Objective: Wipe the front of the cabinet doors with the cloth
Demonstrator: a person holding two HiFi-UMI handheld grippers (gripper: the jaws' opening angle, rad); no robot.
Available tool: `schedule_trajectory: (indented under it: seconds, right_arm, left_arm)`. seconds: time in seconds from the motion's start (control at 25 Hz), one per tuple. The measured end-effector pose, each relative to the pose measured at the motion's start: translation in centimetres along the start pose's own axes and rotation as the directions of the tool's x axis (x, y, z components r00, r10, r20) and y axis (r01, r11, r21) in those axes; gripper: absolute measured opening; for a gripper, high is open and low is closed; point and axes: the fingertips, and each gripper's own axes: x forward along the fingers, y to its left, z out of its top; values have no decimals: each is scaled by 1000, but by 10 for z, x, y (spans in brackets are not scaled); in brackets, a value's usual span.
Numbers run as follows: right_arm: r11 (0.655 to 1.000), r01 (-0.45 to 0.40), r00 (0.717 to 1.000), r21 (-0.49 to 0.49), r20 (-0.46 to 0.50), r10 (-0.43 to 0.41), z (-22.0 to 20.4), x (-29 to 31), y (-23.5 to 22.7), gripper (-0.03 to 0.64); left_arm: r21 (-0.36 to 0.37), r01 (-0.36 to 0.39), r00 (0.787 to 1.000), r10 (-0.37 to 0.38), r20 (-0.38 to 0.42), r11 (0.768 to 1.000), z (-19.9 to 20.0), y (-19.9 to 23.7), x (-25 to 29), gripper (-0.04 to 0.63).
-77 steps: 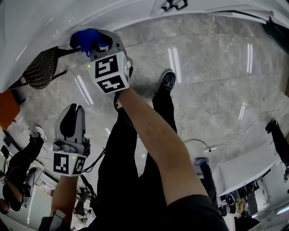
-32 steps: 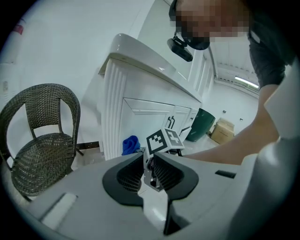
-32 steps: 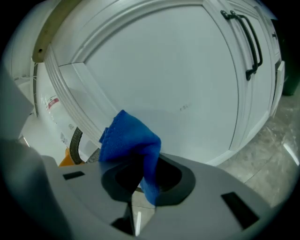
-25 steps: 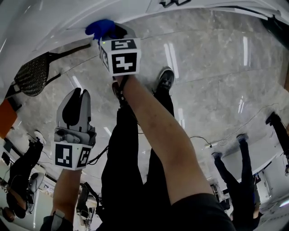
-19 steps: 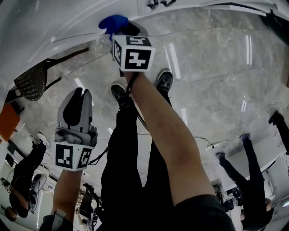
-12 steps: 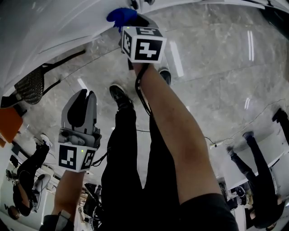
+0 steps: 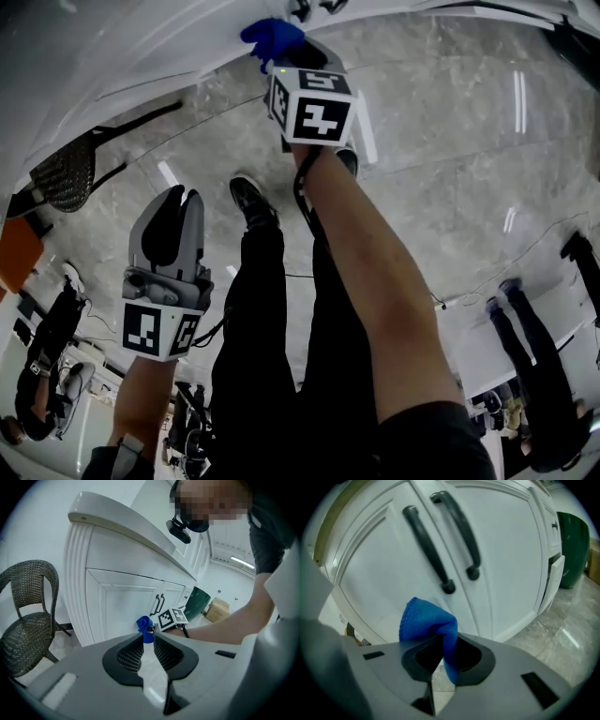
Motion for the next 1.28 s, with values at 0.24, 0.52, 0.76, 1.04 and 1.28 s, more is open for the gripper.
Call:
schedule_trajectory:
  seconds: [0.24, 0.52, 0.76, 1.04, 1.28]
  right_arm:
    - [994, -91, 995, -54, -54, 89, -39, 14, 81, 57]
    - [979, -159, 975, -131, -175, 135, -107, 52, 151, 57]
    - [985, -144, 975, -93, -182, 126, -114, 89, 153, 57]
    - [988, -125, 984, -95, -142, 111, -95, 91, 119, 57]
    - [998, -32, 997, -55, -76, 28, -66, 85, 33, 57]
  left_arm:
    - [2, -31, 999, 31, 20, 1000, -4, 35, -30, 69]
    - [-5, -68, 998, 68, 18, 998, -31, 74, -62, 69]
    - [-6, -70, 997, 70, 15, 998, -41, 72, -73, 69]
    - [4, -69, 997, 69, 15, 998, -48, 64, -57, 69]
    - [11, -58, 998, 58, 18, 998, -46, 47, -32, 69]
